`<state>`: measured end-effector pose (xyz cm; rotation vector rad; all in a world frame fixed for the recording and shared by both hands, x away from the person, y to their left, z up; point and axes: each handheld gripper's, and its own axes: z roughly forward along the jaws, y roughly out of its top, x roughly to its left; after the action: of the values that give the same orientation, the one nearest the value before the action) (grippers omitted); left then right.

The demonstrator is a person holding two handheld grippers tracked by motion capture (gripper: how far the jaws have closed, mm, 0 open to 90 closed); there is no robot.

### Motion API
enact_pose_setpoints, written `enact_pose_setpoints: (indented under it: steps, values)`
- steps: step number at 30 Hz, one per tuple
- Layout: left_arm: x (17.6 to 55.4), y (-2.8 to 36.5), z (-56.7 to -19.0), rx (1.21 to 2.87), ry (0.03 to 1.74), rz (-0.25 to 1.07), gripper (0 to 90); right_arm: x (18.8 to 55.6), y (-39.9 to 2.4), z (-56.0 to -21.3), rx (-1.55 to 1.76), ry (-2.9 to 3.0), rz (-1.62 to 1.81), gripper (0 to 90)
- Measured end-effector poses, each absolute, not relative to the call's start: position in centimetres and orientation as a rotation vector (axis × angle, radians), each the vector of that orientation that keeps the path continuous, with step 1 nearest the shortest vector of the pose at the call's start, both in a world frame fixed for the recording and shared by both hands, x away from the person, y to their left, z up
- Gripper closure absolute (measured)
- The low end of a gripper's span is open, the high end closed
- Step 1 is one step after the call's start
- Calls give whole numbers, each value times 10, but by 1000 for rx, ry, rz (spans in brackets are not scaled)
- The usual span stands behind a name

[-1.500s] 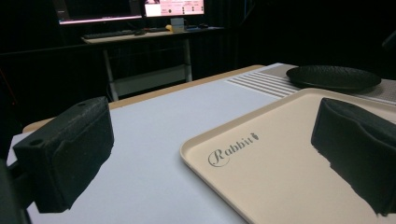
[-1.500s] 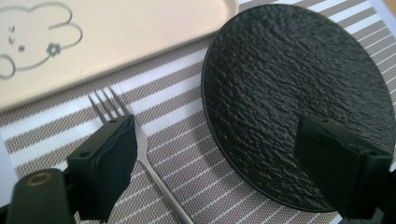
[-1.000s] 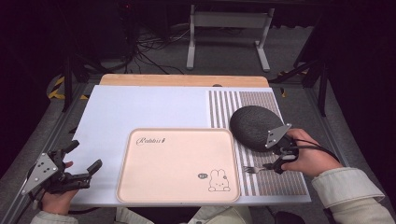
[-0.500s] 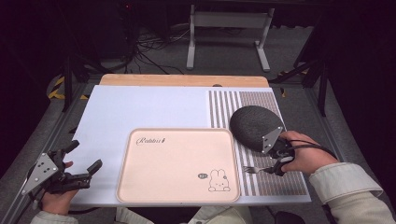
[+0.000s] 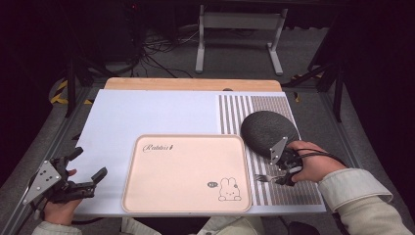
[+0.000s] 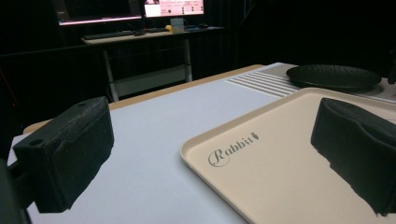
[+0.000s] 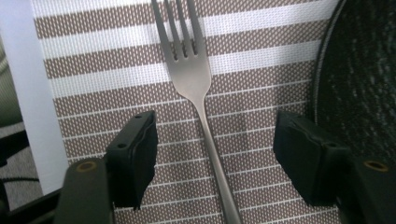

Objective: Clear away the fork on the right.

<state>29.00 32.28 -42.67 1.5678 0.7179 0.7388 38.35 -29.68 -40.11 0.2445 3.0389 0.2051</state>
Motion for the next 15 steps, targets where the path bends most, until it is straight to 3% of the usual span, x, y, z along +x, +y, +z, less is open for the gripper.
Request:
enact_pose_setpoints:
  steps: [4, 15]
  values:
    - [290, 323, -427, 1568, 720, 737, 1, 384, -296, -404, 231, 3060, 170, 403]
    - [290, 322, -427, 1571, 720, 739, 1, 387, -295, -412, 144, 3092, 35, 651]
